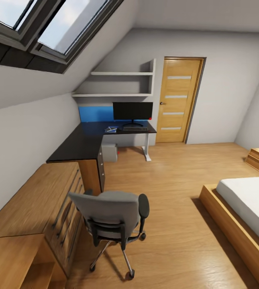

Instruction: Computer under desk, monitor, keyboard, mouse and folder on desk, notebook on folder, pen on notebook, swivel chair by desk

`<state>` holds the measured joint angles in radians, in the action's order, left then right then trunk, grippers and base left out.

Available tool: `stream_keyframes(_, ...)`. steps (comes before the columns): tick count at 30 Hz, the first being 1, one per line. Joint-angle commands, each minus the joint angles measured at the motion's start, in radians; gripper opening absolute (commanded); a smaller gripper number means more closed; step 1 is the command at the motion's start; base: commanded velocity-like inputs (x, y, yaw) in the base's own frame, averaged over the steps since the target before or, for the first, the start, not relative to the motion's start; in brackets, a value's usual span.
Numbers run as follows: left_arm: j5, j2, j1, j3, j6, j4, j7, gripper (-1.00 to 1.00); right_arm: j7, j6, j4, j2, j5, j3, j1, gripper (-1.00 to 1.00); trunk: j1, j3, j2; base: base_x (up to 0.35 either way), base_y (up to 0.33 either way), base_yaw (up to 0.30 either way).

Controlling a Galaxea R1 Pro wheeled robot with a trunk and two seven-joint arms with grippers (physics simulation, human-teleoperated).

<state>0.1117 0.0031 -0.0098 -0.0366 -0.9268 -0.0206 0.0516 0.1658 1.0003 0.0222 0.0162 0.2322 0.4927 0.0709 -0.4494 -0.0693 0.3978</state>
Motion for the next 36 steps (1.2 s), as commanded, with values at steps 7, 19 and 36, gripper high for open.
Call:
stream_keyframes(7,0.006,0.000,-0.001,-0.002,-0.001,0.001,0.003,1.00,0.006,0.000,0.002,0.001,0.004,0.009,0.001,1.00,-0.001,-0.002,0.002,0.000,0.000,0.245)
stream_keyframes(19,0.006,0.000,-0.001,0.001,-0.001,0.001,0.003,1.00,0.006,0.000,0.001,0.000,0.004,0.009,0.001,1.00,-0.001,-0.002,0.002,0.000,0.009,0.131)
stream_keyframes(36,0.006,0.000,-0.001,-0.001,0.006,-0.001,0.004,1.00,0.005,-0.024,0.001,-0.002,0.004,0.008,0.001,1.00,-0.001,-0.002,0.002,0.000,0.061,0.002)
